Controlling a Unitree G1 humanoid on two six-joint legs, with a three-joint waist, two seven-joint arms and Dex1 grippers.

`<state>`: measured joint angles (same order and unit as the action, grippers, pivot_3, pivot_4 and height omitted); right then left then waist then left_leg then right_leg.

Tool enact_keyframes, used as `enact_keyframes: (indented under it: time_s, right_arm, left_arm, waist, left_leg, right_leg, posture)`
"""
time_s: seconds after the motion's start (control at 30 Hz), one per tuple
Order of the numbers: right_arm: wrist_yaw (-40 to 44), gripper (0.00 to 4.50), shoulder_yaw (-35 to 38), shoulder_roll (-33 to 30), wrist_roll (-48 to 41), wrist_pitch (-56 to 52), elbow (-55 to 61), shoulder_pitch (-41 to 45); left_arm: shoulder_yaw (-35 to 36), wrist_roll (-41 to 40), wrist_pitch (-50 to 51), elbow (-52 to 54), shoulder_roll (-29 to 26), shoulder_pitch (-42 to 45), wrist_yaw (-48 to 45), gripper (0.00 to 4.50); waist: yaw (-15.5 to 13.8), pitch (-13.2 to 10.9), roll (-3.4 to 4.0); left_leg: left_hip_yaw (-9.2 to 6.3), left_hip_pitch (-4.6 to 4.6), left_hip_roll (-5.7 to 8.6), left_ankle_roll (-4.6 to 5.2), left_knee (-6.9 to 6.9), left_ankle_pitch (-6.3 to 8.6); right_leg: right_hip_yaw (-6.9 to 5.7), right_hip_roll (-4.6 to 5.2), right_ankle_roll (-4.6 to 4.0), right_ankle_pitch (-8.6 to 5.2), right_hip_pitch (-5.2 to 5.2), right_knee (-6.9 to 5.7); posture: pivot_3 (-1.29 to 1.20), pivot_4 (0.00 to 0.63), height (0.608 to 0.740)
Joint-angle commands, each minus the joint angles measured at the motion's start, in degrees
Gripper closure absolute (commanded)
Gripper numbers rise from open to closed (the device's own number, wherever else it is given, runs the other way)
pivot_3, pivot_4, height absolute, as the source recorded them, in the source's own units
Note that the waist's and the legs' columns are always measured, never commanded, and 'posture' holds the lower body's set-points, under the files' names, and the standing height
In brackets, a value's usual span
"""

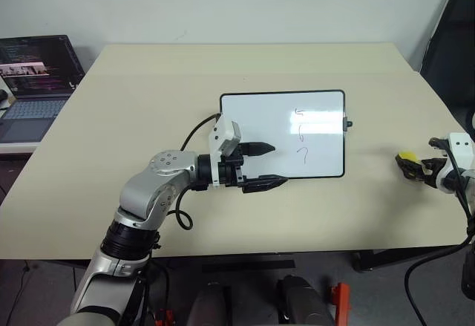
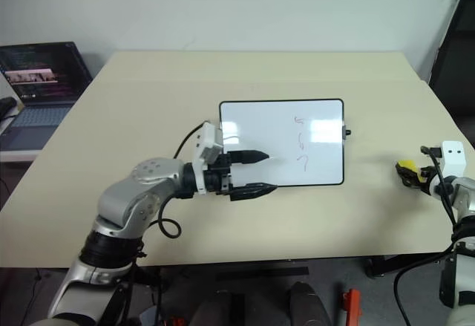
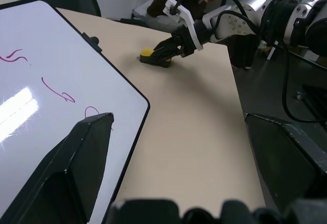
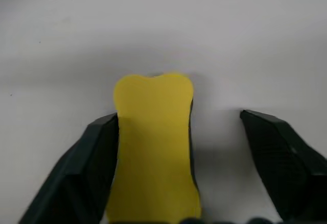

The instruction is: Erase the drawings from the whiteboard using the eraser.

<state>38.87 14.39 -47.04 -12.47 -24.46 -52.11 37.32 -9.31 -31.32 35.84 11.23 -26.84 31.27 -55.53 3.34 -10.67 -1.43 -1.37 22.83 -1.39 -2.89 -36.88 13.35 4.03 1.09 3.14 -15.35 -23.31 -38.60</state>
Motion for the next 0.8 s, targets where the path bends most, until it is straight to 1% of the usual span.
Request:
enact_keyframes:
  time_s: [0.03, 0.1, 0.13, 0.17, 0.33, 0.47, 0.53, 0.63, 0.73, 0.8]
  right_arm:
    - [0.4, 2.03, 0.2, -0.3, 0.2, 0.9, 0.9, 1.2]
    - [0.2, 2.77, 0.3, -0.2, 0.2, 1.0, 1.0, 1.0]
    - [0.1, 3.05, 0.4, -0.2, 0.1, 1.1, 1.0, 1.0]
    - [0.1, 3.1, 0.5, -0.2, 0.1, 1.2, 1.0, 1.0]
    - [-0.1, 3.1, 1.8, -0.1, -1.2, 0.6, 3.1, 0.0]
    - [0.7, 3.1, 3.4, -0.1, -3.5, -1.2, 8.9, -1.7]
    - [2.3, 3.1, 5.6, 0.3, -8.2, -6.0, 18.2, -2.9]
    - [2.3, 3.1, 9.1, 1.7, -15.6, -14.5, 32.2, -4.6]
    - [0.8, 3.1, 9.1, 3.9, -20.1, -19.3, 44.8, -6.1]
    - [0.0, 3.1, 7.3, 5.0, -21.2, -21.0, 50.8, -6.1]
  left_arm:
    - [0.6, 0.1, -0.9, 1.9, 0.2, 0.4, 0.4, 0.0]
    - [0.6, 0.3, -1.1, 1.7, 0.3, 0.5, 0.4, 0.0]
    - [0.6, 0.3, -1.2, 1.5, 0.3, 0.5, 0.4, 0.0]
    - [0.6, 0.4, -1.2, 1.4, 0.3, 0.5, 0.4, 0.0]
    - [0.4, 0.8, -1.5, 1.0, 0.5, 0.6, 0.1, 0.0]
    - [0.8, 1.3, -1.9, 0.2, 0.1, 0.5, -0.4, 0.0]
    - [2.4, 1.6, -2.3, -0.5, -1.5, 0.1, -0.6, 0.0]
    - [4.4, 2.4, -3.6, -2.1, -4.7, -0.9, -1.1, 0.0]
    - [7.1, 3.7, -5.9, -4.6, -7.9, -1.9, -1.1, 0.0]
    - [8.9, 4.2, -7.1, -6.0, -9.5, -2.2, -1.0, 0.0]
  waist:
    - [0.0, 0.0, 0.0]
    - [0.0, 0.0, 0.0]
    - [0.0, 0.0, 0.0]
    - [0.0, 0.0, 0.0]
    - [0.0, 0.0, 0.0]
    - [0.0, 0.0, 0.0]
    - [0.0, 0.0, 0.01]
    - [0.4, 0.0, 0.04]
    - [0.4, 0.0, 0.05]
    - [0.2, 0.0, 0.04]
  left_leg:
    - [0.0, 0.0, 0.0, 0.0, 0.0, 0.0]
    - [-0.01, 0.0, 0.0, 0.0, 0.01, 0.0]
    - [0.0, 0.0, 0.0, 0.0, 0.01, 0.0]
    - [0.0, 0.0, 0.0, 0.0, 0.0, 0.0]
    - [0.0, 0.0, 0.0, 0.0, 0.0, 0.0]
    - [0.0, 0.0, 0.0, 0.0, 0.01, 0.0]
    - [-0.01, 0.0, 0.0, 0.0, 0.01, 0.0]
    - [-0.01, -0.02, -0.03, 0.0, 0.02, 0.0]
    - [-0.06, -0.05, -0.08, 0.0, 0.02, 0.0]
    - [-0.1, -0.02, -0.08, 0.0, 0.0, 0.0]
  right_leg:
    - [0.0, 0.0, 0.0, 0.0, 0.0, 0.0]
    - [-0.01, 0.0, 0.0, 0.0, 0.0, 0.0]
    - [0.0, 0.0, -0.01, 0.0, 0.0, 0.0]
    - [0.0, 0.0, -0.01, 0.0, 0.0, 0.0]
    - [0.0, 0.0, 0.0, 0.0, 0.0, 0.0]
    - [0.0, 0.0, -0.01, 0.0, 0.0, 0.0]
    - [0.0, 0.0, 0.0, 0.0, 0.0, -0.01]
    - [0.01, -0.02, 0.02, -0.01, 0.0, -0.05]
    - [-0.02, -0.06, 0.05, -0.04, 0.0, -0.09]
    - [-0.07, -0.06, 0.09, -0.06, 0.0, -0.08]
  posture:
    - [0.0, 0.15, 0.74]
    - [0.0, 0.15, 0.74]
    - [0.0, 0.15, 0.74]
    - [0.0, 0.15, 0.74]
    - [0.0, 0.15, 0.74]
    - [0.0, 0.15, 0.74]
    - [0.0, 0.15, 0.74]
    - [0.0, 0.15, 0.74]
    - [0.0, 0.15, 0.74]
    - [0.0, 0.15, 0.74]
